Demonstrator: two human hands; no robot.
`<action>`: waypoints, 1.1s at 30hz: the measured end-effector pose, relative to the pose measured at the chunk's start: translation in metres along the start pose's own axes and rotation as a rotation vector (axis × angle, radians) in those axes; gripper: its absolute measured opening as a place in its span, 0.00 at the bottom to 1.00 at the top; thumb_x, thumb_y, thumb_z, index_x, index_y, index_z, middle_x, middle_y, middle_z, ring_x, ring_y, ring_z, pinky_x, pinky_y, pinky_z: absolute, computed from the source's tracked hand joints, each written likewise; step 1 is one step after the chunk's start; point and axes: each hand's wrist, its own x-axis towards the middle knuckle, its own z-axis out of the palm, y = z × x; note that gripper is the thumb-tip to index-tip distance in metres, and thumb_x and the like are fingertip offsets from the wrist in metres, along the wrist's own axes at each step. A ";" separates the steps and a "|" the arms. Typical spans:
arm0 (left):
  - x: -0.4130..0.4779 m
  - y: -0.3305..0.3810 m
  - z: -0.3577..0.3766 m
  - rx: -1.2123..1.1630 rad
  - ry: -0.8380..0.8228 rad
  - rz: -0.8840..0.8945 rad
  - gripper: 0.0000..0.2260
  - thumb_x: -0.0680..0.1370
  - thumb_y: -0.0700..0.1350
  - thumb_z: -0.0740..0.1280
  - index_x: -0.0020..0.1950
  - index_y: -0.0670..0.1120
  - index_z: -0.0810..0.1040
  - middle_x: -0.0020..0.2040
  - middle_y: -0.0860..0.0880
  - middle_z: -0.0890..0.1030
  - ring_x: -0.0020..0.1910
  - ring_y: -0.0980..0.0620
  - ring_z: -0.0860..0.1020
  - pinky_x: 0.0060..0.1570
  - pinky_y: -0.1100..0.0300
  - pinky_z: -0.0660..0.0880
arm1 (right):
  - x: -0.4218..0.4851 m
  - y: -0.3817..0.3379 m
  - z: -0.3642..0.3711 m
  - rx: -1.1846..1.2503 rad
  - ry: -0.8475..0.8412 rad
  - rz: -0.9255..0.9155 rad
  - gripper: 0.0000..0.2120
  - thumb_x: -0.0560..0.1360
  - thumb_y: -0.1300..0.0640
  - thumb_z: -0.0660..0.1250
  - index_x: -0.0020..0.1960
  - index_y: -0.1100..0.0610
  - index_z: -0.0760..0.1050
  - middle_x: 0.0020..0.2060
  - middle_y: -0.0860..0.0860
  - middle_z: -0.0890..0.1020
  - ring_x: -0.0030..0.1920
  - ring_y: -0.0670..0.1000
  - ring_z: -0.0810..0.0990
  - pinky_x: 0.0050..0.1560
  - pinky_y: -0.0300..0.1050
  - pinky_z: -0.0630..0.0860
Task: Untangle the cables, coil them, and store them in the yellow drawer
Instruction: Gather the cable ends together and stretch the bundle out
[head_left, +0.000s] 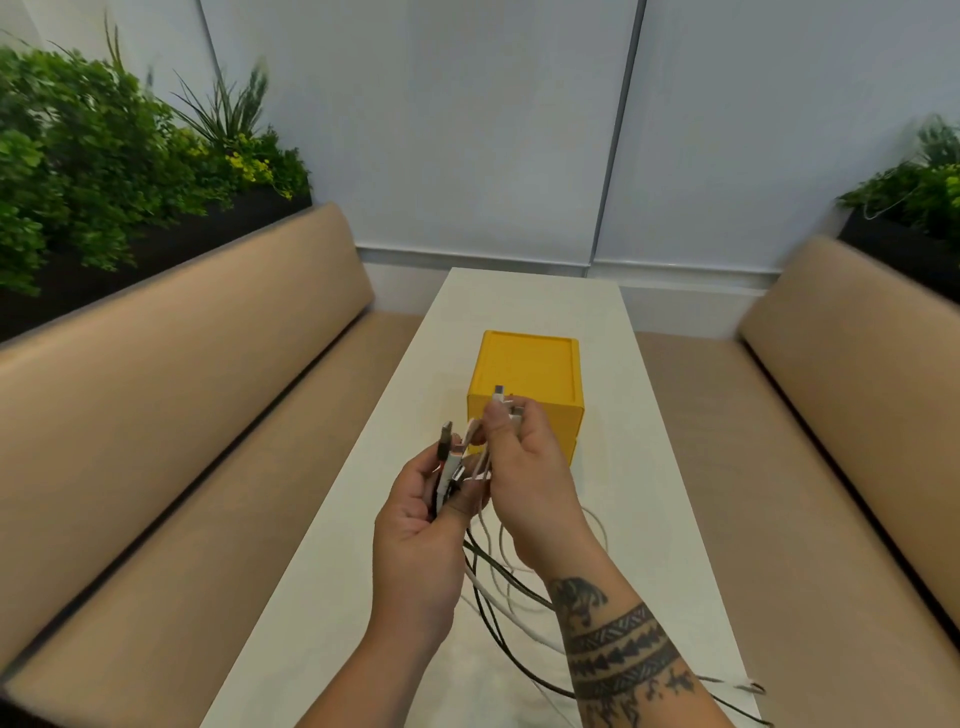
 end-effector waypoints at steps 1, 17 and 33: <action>0.000 0.000 0.000 -0.017 0.008 -0.008 0.16 0.79 0.31 0.65 0.61 0.48 0.79 0.54 0.47 0.86 0.54 0.51 0.83 0.53 0.60 0.80 | 0.000 0.000 0.000 0.028 0.013 -0.001 0.07 0.84 0.49 0.58 0.54 0.51 0.72 0.40 0.46 0.82 0.33 0.46 0.81 0.36 0.43 0.77; 0.008 0.001 -0.001 -0.360 0.112 -0.121 0.13 0.80 0.33 0.62 0.58 0.48 0.78 0.46 0.49 0.84 0.40 0.52 0.80 0.47 0.62 0.81 | 0.008 0.012 -0.010 0.381 0.110 0.268 0.21 0.76 0.39 0.67 0.53 0.57 0.71 0.26 0.45 0.67 0.24 0.45 0.62 0.27 0.40 0.62; 0.000 -0.012 -0.001 -0.142 -0.006 -0.067 0.13 0.73 0.36 0.67 0.54 0.49 0.82 0.48 0.44 0.84 0.50 0.44 0.80 0.47 0.63 0.79 | 0.006 -0.002 0.002 0.309 0.061 0.240 0.22 0.76 0.41 0.67 0.58 0.59 0.74 0.42 0.49 0.83 0.24 0.47 0.78 0.22 0.37 0.69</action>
